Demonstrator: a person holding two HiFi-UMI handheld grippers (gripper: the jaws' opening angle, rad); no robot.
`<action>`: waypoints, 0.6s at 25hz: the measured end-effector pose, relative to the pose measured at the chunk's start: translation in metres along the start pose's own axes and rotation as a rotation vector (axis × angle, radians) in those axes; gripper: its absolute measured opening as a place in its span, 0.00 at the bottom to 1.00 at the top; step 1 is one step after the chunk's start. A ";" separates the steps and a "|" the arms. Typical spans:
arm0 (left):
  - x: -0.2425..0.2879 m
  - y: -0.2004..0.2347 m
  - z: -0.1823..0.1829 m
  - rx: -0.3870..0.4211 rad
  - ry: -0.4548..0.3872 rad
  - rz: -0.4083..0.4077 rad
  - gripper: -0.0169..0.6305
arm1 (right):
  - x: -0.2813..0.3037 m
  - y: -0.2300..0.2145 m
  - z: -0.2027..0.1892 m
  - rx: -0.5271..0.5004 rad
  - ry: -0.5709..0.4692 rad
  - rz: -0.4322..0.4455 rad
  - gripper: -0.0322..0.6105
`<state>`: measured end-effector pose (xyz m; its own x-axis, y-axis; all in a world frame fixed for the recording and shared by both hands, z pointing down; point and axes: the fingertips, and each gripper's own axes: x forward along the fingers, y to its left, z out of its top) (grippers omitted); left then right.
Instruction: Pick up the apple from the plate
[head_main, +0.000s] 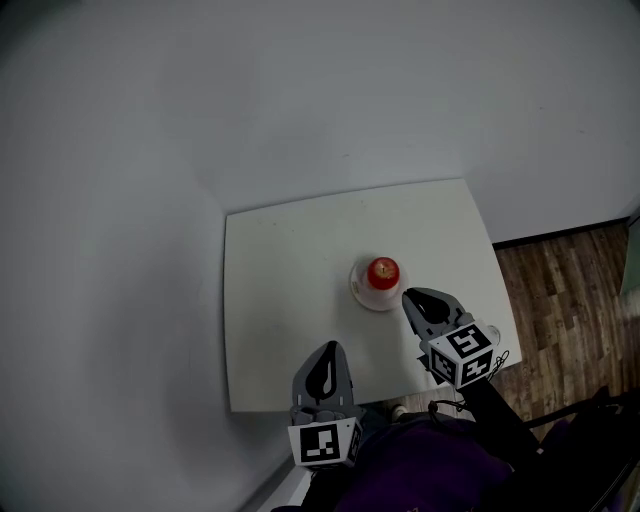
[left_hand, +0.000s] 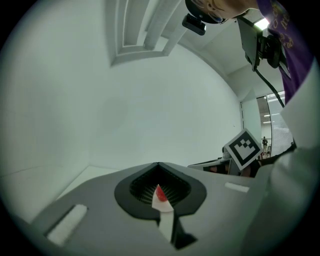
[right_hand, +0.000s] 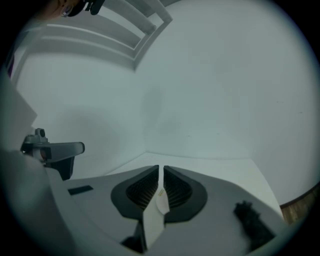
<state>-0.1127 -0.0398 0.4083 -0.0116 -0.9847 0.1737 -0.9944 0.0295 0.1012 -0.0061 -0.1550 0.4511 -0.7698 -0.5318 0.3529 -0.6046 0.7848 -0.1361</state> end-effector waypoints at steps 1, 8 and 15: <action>0.004 0.005 -0.001 -0.004 0.005 -0.004 0.04 | 0.006 -0.002 -0.001 -0.001 0.009 -0.008 0.08; 0.022 0.030 -0.003 -0.026 0.024 -0.029 0.04 | 0.040 -0.018 -0.012 -0.020 0.076 -0.038 0.20; 0.036 0.033 -0.007 -0.036 0.030 -0.042 0.04 | 0.060 -0.031 -0.024 -0.050 0.152 -0.013 0.32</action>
<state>-0.1452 -0.0736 0.4244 0.0334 -0.9798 0.1974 -0.9896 -0.0048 0.1436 -0.0279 -0.2036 0.4989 -0.7197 -0.4910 0.4909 -0.6008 0.7948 -0.0859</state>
